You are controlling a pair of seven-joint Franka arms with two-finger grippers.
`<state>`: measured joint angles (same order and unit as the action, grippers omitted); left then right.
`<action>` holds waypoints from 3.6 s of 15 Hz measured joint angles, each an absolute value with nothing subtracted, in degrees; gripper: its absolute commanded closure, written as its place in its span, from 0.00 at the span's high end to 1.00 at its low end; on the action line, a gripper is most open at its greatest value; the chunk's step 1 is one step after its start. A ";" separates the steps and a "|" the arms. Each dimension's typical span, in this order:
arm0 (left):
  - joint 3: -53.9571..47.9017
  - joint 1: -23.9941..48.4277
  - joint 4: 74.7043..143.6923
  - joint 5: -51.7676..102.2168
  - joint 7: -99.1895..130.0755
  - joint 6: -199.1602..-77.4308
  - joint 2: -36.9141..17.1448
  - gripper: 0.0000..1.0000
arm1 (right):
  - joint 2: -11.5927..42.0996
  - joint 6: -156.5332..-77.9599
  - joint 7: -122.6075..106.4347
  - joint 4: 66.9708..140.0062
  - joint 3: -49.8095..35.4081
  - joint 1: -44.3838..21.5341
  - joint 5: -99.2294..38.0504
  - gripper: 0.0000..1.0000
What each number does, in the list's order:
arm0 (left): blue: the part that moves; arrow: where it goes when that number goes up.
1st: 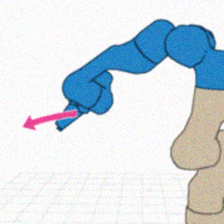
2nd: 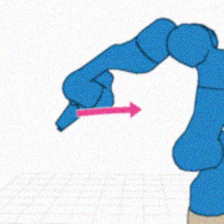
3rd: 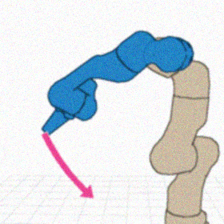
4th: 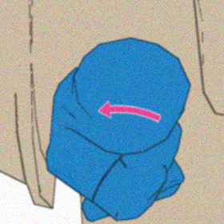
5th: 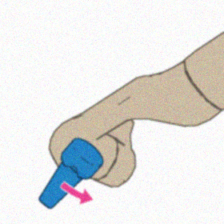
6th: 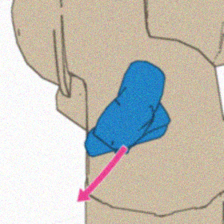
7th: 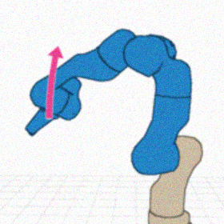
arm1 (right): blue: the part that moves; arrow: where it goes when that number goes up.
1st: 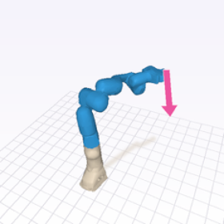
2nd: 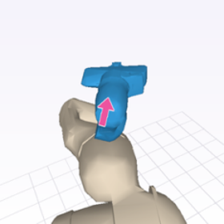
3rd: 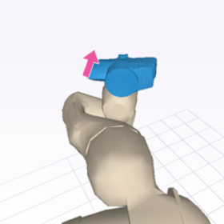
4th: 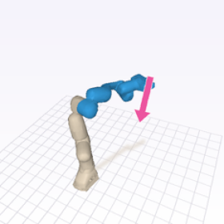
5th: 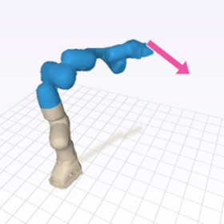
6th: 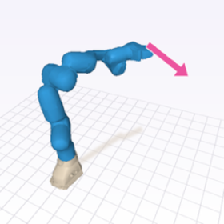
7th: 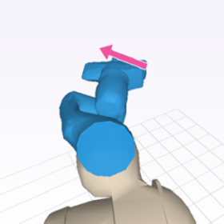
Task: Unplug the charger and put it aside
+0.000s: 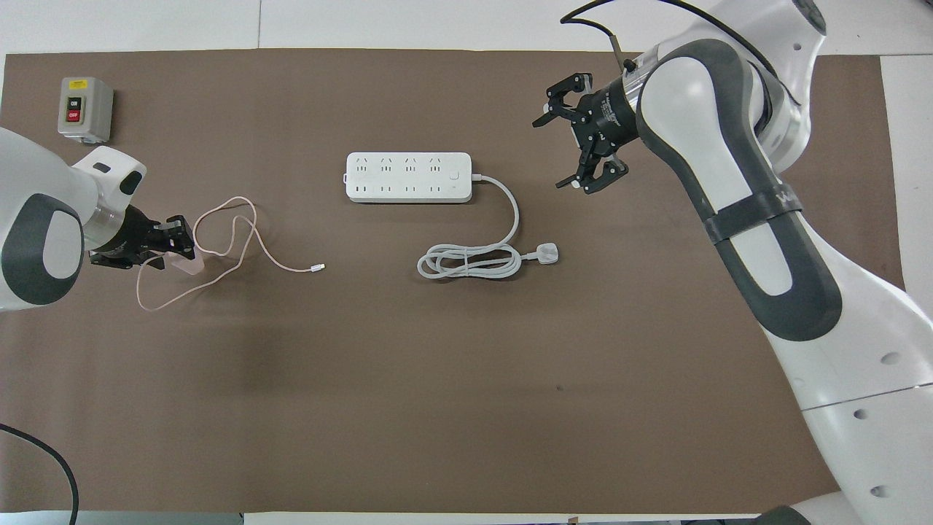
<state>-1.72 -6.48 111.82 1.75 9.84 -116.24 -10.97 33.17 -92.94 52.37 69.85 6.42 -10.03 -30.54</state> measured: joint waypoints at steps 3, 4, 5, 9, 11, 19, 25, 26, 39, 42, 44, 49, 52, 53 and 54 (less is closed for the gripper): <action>-1.67 -7.67 109.95 1.75 9.03 -116.25 -10.54 1.00 | 30.21 -89.71 37.20 70.53 6.44 -7.13 -21.75 1.00; -1.69 -7.69 108.95 1.75 9.02 -116.12 -10.44 1.00 | 29.18 -89.35 32.69 70.97 6.47 -6.61 -19.59 1.00; -1.73 -7.69 107.64 1.75 9.02 -115.71 -10.25 1.00 | 28.13 -89.15 28.03 71.47 6.49 -6.06 -17.65 1.00; -2.05 -7.68 102.48 1.74 9.07 -112.35 -8.30 1.00 | 24.19 -88.91 9.83 73.29 6.55 -2.59 -11.46 1.00; -2.06 -7.70 101.69 1.72 9.13 -111.66 -6.17 1.00 | 22.08 -88.88 1.52 74.19 6.58 -0.51 -8.86 1.00; -2.83 -6.47 99.18 0.75 9.08 -108.63 -1.12 1.00 | 5.24 -86.40 -7.29 84.03 6.03 2.34 -0.27 1.00; -2.85 -4.72 98.55 -0.87 9.96 -106.64 -3.03 1.00 | -3.73 -85.90 -7.33 94.88 0.53 5.72 3.50 1.00; -2.78 -4.72 98.45 -0.96 9.96 -104.77 -3.01 1.00 | -3.73 -85.95 -7.33 95.31 0.38 5.73 3.54 1.00; -2.76 -3.16 97.24 -1.24 9.06 -92.45 3.20 1.00 | -3.00 -86.16 -7.15 93.55 -0.25 6.56 2.69 1.00; 0.11 1.46 97.15 -1.24 8.98 -92.35 3.48 1.00 | -3.00 -86.16 -7.15 93.46 -0.25 6.56 2.59 1.00; 3.19 5.13 97.16 -1.24 8.53 -92.09 3.69 1.00 | -3.00 -86.16 -7.15 93.45 -0.25 6.56 2.59 1.00; 4.01 5.91 97.23 -1.24 3.37 -91.23 3.70 1.00 | -3.00 -86.16 -7.15 93.42 -0.32 6.55 2.59 1.00; 4.01 6.07 97.50 -1.24 3.01 -91.15 3.27 1.00 | -3.00 -86.16 -7.15 93.42 -0.54 6.53 2.59 1.00; 4.01 6.23 97.53 -1.24 2.99 -91.15 2.98 1.00 | -3.00 -86.16 -7.15 93.42 -0.60 6.52 2.59 1.00; 4.01 6.37 97.53 -1.24 2.94 -91.15 2.74 1.00 | -3.00 -86.16 -7.15 93.42 -0.65 6.52 2.59 1.00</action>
